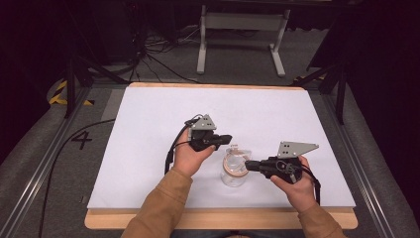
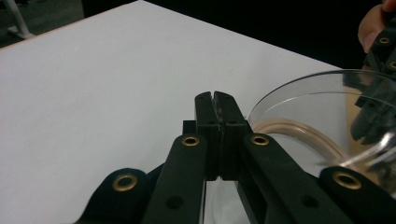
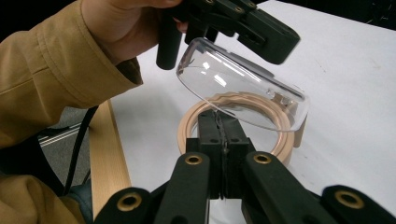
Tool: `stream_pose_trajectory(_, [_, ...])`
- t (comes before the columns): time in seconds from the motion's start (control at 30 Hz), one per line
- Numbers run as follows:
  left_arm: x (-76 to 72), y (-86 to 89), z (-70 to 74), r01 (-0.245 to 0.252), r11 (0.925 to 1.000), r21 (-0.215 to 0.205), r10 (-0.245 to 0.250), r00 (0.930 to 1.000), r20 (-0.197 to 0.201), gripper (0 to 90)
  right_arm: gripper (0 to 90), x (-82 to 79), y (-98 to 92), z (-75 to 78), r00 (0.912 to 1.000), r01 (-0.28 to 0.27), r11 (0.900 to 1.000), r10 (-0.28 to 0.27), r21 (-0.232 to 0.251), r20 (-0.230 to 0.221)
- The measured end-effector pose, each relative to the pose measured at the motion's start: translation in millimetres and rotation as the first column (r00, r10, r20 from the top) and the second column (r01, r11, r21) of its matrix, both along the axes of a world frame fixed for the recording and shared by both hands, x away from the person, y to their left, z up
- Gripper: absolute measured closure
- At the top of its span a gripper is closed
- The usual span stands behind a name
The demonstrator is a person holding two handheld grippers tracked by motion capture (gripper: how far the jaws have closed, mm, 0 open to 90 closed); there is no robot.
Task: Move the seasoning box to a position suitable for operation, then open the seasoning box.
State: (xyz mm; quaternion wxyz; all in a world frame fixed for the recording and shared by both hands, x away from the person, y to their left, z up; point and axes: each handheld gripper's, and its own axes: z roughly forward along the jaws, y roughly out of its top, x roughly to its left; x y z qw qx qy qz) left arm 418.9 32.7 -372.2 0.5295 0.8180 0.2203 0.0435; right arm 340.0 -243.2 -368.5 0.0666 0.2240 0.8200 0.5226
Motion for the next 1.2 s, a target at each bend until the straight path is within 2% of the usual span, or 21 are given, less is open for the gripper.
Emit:
stream_pose_trajectory(0.27, [-11.3, 25.3, 9.8, -0.018, 0.9998, -0.009, 0.018, 0.9998, -0.010, 88.2, 90.0, 4.4, 1.1, 3.4, 0.9995, -0.029, 1.000, 0.028, 0.010, 0.013])
stream_pose_trajectory(0.47, [-18.6, 38.3, 18.6, -0.026, 0.9993, 0.028, 0.026, 0.9994, -0.022, 83.6, 90.0, 7.4, 1.0, 7.0, 0.9986, -0.041, 0.999, 0.041, 0.014, 0.035])
stream_pose_trajectory(0.5, [-19.9, 40.9, 20.1, -0.029, 0.9983, 0.051, 0.030, 0.9992, -0.027, 83.6, 90.0, 7.4, 1.0, 7.0, 0.9986, -0.041, 0.999, 0.041, 0.014, 0.035])
stream_pose_trajectory(0.6, [-22.6, 46.5, 21.9, -0.047, 0.9962, 0.073, 0.050, 0.9982, -0.034, 83.2, 90.0, 9.2, -1.5, 8.6, 0.9984, -0.035, 0.999, 0.034, 0.027, 0.044])
stream_pose_trajectory(0.7, [-25.3, 53.4, 21.6, -0.061, 0.9956, 0.071, 0.064, 0.9969, -0.047, 83.0, 90.0, 11.4, -3.5, 11.8, 0.9981, -0.029, 0.999, 0.027, 0.037, 0.056])
stream_pose_trajectory(0.8, [-25.5, 58.1, 21.2, -0.067, 0.9948, 0.076, 0.071, 0.9966, -0.042, 82.8, 90.0, 13.6, -4.3, 13.4, 0.9980, -0.025, 0.999, 0.023, 0.044, 0.058])
stream_pose_trajectory(1.0, [-30.1, 71.5, 17.4, -0.084, 0.9915, 0.099, 0.092, 0.9931, -0.073, 81.2, 90.0, 22.0, -5.8, 15.0, 0.9980, -0.016, 0.998, 0.012, 0.059, 0.061])
stream_pose_trajectory(1.07, [-31.7, 77.7, 15.2, -0.103, 0.9902, 0.094, 0.111, 0.9906, -0.080, 79.3, 90.0, 25.7, -5.6, 15.2, 0.9978, -0.012, 0.998, 0.008, 0.062, 0.065])
stream_pose_trajectory(1.1, [-33.1, 81.1, 14.3, -0.112, 0.9889, 0.097, 0.122, 0.9880, -0.095, 79.3, 90.0, 27.7, -5.4, 15.1, 0.9979, -0.008, 0.998, 0.004, 0.065, 0.065])
stream_pose_trajectory(1.2, [-35.1, 93.4, 11.3, -0.139, 0.9836, 0.115, 0.151, 0.9830, -0.104, 78.1, 90.0, 34.8, -4.7, 14.0, 0.9983, -0.001, 0.998, -0.003, 0.064, 0.059])
